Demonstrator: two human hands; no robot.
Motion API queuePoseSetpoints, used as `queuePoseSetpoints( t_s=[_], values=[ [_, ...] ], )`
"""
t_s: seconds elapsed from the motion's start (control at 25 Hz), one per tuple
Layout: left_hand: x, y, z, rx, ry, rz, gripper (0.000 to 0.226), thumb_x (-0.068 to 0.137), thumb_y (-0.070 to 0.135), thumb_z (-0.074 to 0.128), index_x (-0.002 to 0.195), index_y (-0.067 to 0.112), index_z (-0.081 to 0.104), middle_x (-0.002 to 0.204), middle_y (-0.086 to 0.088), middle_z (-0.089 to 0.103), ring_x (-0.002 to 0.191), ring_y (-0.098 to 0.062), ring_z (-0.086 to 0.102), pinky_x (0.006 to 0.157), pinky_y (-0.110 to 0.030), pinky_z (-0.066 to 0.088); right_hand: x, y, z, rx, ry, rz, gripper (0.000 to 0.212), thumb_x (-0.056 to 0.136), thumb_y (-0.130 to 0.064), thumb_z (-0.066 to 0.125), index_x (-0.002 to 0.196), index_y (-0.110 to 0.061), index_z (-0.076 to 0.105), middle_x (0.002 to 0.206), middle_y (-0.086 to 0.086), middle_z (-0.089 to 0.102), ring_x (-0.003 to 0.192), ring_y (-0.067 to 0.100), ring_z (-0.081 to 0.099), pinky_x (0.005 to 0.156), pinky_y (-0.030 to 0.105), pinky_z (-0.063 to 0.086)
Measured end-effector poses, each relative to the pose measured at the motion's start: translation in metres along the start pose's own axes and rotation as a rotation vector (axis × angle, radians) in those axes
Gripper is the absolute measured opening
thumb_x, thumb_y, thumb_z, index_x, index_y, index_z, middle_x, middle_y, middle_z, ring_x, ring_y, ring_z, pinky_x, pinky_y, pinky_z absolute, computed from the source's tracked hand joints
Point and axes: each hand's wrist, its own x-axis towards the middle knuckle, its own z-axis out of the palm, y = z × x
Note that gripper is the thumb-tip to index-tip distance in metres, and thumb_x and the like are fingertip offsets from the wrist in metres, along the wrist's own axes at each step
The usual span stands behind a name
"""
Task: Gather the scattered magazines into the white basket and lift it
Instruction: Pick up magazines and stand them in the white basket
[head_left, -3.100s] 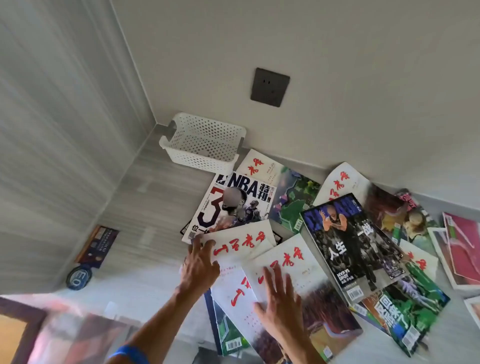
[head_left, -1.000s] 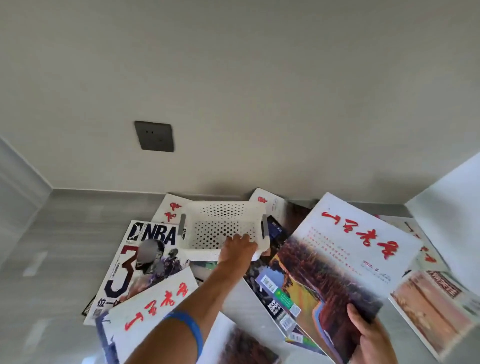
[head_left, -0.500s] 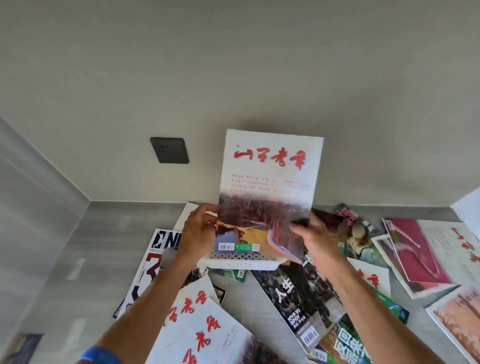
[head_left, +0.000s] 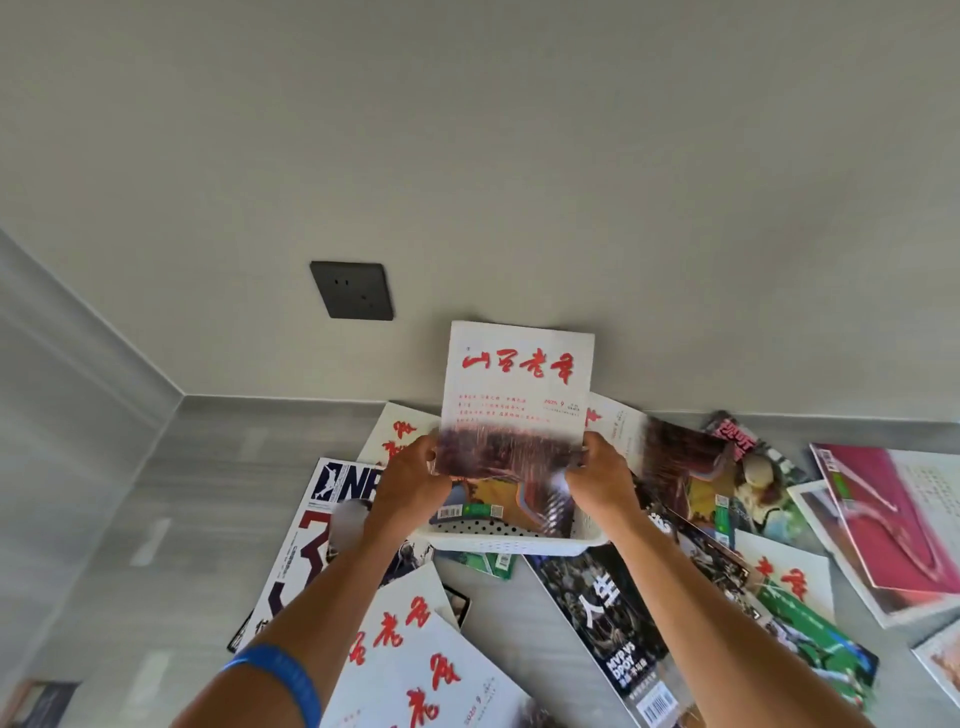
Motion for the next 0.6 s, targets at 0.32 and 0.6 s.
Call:
queuePoseSetpoints(
  t_s=[0.32,0.6],
  values=[
    [-0.057,-0.006,-0.005,-0.223,0.169,-0.035,0.030,0.085,0.015,0.062,0.115,0.019,0.061,0.108,0.003,0.064,0.094,-0.019,0.064,0.068,-0.025,0.051,-0.066,-0.002,-0.004,0.266,0.250,-0.132,0.042,0.088,0.001,0.055,0.123,-0.021,0.057,0.107,-0.007,0.064,0.087,0.013,0.063,0.082,0.028,0.050],
    [-0.251,-0.109,0.039,0.083,-0.069,-0.453,0.027,0.083,0.019,0.057,0.108,0.027,0.064,0.109,0.003,0.067,0.087,-0.013,0.063,0.070,-0.026,0.054,-0.232,0.103,0.050,-0.472,-0.460,-0.075,0.062,0.080,-0.038,0.067,0.135,-0.023,0.043,0.132,-0.003,0.053,0.118,0.024,0.053,0.094,0.035,0.046]
  ],
)
